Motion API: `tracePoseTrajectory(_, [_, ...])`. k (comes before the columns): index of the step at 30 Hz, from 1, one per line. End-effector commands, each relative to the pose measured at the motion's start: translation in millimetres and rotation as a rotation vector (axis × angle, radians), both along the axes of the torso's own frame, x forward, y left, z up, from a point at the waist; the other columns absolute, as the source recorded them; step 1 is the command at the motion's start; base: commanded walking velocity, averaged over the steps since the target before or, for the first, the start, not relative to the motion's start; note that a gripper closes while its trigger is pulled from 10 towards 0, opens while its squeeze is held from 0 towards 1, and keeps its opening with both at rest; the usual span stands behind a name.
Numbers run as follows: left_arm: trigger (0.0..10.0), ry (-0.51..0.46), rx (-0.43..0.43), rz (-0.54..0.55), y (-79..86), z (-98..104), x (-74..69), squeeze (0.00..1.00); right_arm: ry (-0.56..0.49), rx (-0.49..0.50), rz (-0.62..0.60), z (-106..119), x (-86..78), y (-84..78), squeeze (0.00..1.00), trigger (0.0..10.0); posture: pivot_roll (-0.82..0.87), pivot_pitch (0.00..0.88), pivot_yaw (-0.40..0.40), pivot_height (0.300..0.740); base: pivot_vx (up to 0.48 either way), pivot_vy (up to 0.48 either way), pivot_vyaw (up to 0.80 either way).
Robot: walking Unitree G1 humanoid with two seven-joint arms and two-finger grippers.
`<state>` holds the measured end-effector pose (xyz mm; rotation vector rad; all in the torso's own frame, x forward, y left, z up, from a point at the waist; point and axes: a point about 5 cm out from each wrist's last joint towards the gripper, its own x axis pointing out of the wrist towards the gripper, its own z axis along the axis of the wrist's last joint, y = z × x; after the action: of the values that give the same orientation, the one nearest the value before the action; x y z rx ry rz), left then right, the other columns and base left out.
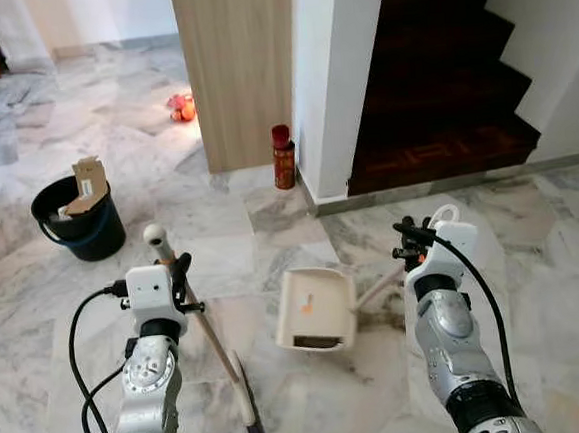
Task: Sweep floor
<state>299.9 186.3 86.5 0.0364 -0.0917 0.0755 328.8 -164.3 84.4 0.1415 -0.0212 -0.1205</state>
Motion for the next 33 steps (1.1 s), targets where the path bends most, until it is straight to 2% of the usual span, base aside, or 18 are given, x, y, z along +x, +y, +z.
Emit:
tracePoseTrajectory(1, [10.0,-0.043,0.0,-0.016,-4.6,10.5,3.6,0.0,-0.046,0.0,-0.011,9.6,2.7,-3.9,0.0,10.0,-0.01,0.039,0.015,0.74,0.0,0.0,0.0])
tracePoseTrajectory(33, [10.0,-0.043,-0.003,-0.007,-4.3,10.7,3.5,0.0,-0.033,0.001,-0.001,7.9,2.1,-2.0,0.0,10.0,-0.01,0.057,0.011,0.74,0.0,0.321,0.0])
